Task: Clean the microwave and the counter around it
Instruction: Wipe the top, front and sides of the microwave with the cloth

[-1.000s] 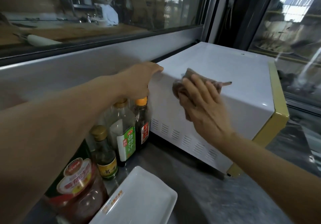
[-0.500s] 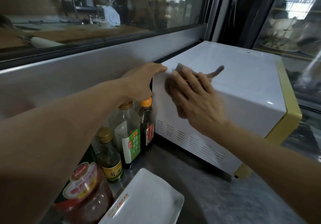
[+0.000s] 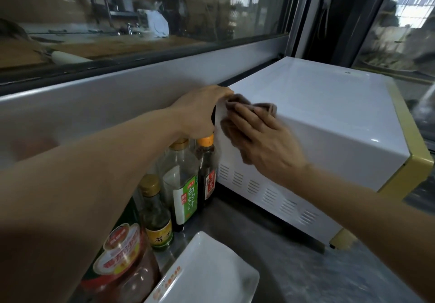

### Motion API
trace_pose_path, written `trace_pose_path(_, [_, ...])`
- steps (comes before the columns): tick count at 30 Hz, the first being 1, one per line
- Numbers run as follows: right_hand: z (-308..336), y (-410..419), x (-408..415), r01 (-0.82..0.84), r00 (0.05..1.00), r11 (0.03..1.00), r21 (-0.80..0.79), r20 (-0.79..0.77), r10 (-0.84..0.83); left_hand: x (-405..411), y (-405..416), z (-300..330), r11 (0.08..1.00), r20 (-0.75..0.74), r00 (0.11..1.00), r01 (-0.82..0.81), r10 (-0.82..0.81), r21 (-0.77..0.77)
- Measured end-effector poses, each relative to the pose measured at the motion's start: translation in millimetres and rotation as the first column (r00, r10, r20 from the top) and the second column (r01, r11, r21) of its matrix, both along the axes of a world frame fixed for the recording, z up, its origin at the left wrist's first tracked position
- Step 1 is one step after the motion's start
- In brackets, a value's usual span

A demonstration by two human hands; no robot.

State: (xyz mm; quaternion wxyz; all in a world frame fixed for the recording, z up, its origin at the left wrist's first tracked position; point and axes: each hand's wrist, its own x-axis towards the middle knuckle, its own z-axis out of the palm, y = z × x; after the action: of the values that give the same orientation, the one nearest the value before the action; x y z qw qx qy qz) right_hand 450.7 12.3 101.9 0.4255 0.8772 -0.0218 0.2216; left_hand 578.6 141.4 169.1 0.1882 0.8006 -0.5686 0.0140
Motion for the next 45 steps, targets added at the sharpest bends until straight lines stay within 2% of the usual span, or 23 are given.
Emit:
trace_pose_path(5, [-23, 0, 14, 0.043, 0.998, 0.999, -0.023, -0.044, -0.044, 5, -3, -4, 1.0, 0.047, 0.999, -0.022, 0.021, 0.017])
trace_pose_path(10, [-80, 4, -5, 0.081, 0.976, 0.997, 0.009, -0.203, -0.077, 1, -3, -3, 0.999, 0.077, 0.996, -0.038, 0.037, 0.009])
trace_pose_path(12, [-100, 5, -22, 0.087, 0.936, 0.995, 0.043, -0.346, -0.067, 0, -3, -4, 0.999, 0.073, 0.996, -0.048, 0.047, 0.014])
trace_pose_path(16, [-98, 4, -41, 0.144, 0.88, 0.988, 0.047, -0.464, -0.106, -1, -3, -2, 0.998, 0.066, 0.997, -0.052, 0.05, 0.034])
trace_pose_path(17, [-86, 3, -40, 0.147, 0.892, 0.987, 0.058, -0.438, -0.107, -2, -3, -2, 0.998, 0.064, 0.997, -0.043, 0.04, 0.042])
trace_pose_path(20, [-49, 1, -27, 0.081, 0.989, 0.995, 0.06, -0.125, -0.073, -5, -4, -5, 0.998, 0.069, 0.997, -0.036, 0.032, 0.054])
trace_pose_path(22, [-41, 2, -18, 0.063, 0.998, 0.994, 0.085, -0.026, -0.061, -7, -5, -8, 0.998, 0.061, 0.997, -0.047, 0.045, 0.039])
trace_pose_path(25, [-64, 6, -8, 0.103, 0.992, 0.99, 0.098, -0.076, -0.096, -9, -6, -12, 0.998, 0.054, 0.997, -0.061, 0.06, 0.018])
trace_pose_path(29, [-112, 2, -30, 0.129, 0.928, 0.985, 0.118, -0.365, -0.078, -13, -5, -18, 0.997, 0.064, 0.995, -0.075, 0.075, -0.002])
trace_pose_path(32, [-119, -5, -64, 0.167, 0.886, 0.979, 0.12, -0.454, -0.096, -17, -4, -22, 0.996, 0.078, 0.993, -0.086, 0.085, 0.008])
trace_pose_path(34, [-102, -8, -84, 0.172, 0.908, 0.976, 0.136, -0.406, -0.103, -21, -5, -19, 0.99, 0.123, 0.984, -0.132, 0.126, 0.043])
trace_pose_path(36, [-72, -12, -91, 0.052, 0.987, 0.989, 0.135, -0.161, -0.03, -31, -8, -16, 0.983, 0.211, 0.963, -0.18, 0.166, 0.046])
trace_pose_path(38, [-43, -14, -89, -0.025, 0.999, 0.984, 0.175, 0.045, 0.017, -45, -14, -15, 0.99, 0.235, 0.962, -0.142, 0.138, -0.001])
trace_pose_path(40, [-31, -18, -86, -0.026, 0.992, 0.985, 0.168, 0.128, 0.005, -59, -21, -18, 0.998, 0.244, 0.968, -0.063, 0.063, -0.008])
trace_pose_path(42, [-43, -18, -84, 0.052, 0.993, 0.989, 0.141, 0.098, -0.066, -67, -24, -26, 0.999, 0.217, 0.976, -0.038, 0.037, 0.002])
trace_pose_path(45, [-93, -15, -98, 0.129, 0.983, 0.982, 0.136, -0.147, -0.109, -65, -26, -34, 0.998, 0.168, 0.984, -0.055, 0.06, -0.038])
